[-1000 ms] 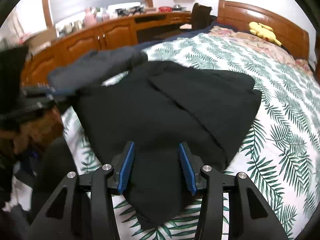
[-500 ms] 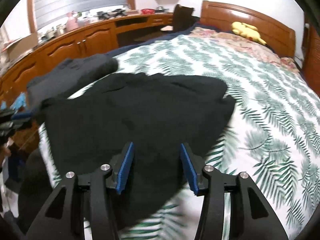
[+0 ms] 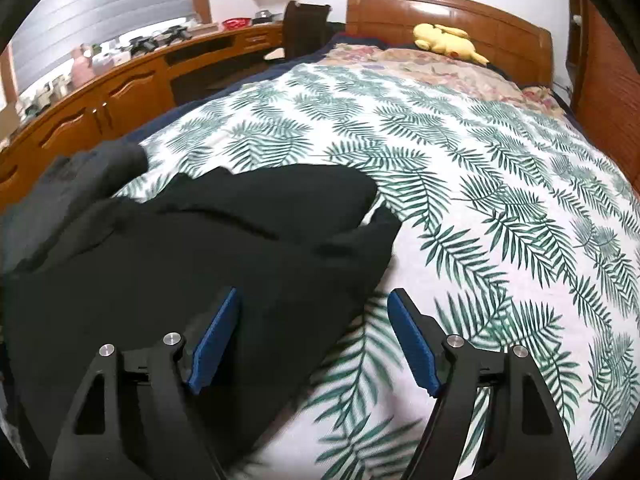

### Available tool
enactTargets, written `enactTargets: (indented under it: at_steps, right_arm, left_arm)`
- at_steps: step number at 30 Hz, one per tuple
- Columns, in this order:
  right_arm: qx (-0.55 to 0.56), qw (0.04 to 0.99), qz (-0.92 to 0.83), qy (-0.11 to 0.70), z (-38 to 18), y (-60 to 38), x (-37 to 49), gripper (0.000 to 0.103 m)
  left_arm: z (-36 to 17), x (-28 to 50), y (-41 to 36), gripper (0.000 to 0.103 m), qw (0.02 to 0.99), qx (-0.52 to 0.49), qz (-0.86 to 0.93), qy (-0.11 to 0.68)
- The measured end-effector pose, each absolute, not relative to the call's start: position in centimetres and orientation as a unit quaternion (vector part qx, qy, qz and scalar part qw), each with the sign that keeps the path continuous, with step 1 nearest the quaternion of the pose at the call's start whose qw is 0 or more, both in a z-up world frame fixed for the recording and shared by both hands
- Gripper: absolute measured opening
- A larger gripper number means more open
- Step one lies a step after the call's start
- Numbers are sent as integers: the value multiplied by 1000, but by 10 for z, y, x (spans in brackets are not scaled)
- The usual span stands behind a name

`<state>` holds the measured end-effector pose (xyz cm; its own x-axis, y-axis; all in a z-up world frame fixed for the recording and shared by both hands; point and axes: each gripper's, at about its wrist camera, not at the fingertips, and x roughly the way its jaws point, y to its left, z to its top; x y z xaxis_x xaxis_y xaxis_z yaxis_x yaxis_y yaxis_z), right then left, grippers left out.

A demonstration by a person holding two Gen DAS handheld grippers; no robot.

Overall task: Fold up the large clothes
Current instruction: 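Close the right tool on the folded black coat bundle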

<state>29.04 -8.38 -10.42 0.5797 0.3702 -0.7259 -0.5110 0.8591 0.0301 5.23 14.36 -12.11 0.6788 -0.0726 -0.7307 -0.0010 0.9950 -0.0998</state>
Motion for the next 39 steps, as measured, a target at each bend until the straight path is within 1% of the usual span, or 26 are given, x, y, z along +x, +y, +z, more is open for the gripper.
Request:
enactTargets:
  at_steps: [3, 8, 9, 19, 28, 33, 34, 35, 36, 38, 39]
  right_arm:
    - [-86, 883, 244, 392, -108, -83, 305, 81]
    - [-72, 877, 248, 404, -117, -81, 328, 89]
    - [-68, 876, 249, 406, -119, -81, 331, 90]
    - [-23, 852, 263, 452, -144, -75, 356, 90]
    - [-13, 842, 267, 469, -155, -73, 359, 90]
    - [-10, 835, 279, 473, -155, -70, 357, 76]
    - [-12, 835, 281, 472, -153, -69, 356, 70]
    - [-15, 836, 284, 470, -151, -68, 355, 63]
    - [-19, 837, 286, 466, -149, -66, 353, 60]
    - [-41, 850, 271, 449, -142, -62, 346, 46]
    - [-52, 856, 264, 441, -139, -59, 342, 42]
  left_arm:
    - [-124, 55, 144, 25, 914, -47, -20, 403]
    - [-129, 59, 146, 26, 912, -53, -20, 407]
    - [-129, 59, 146, 27, 912, -53, -20, 407]
    - [-139, 61, 151, 32, 909, -73, -22, 410]
    - [-142, 62, 152, 35, 909, -79, -25, 408]
    - [-143, 60, 156, 35, 911, -96, -31, 399]
    - [-144, 61, 157, 34, 911, -100, -35, 399]
    - [-144, 61, 158, 34, 911, -103, -40, 398]
    - [-144, 60, 160, 33, 910, -107, -46, 398]
    - [-145, 61, 162, 22, 908, -116, -61, 398]
    - [-144, 63, 164, 20, 907, -121, -67, 398]
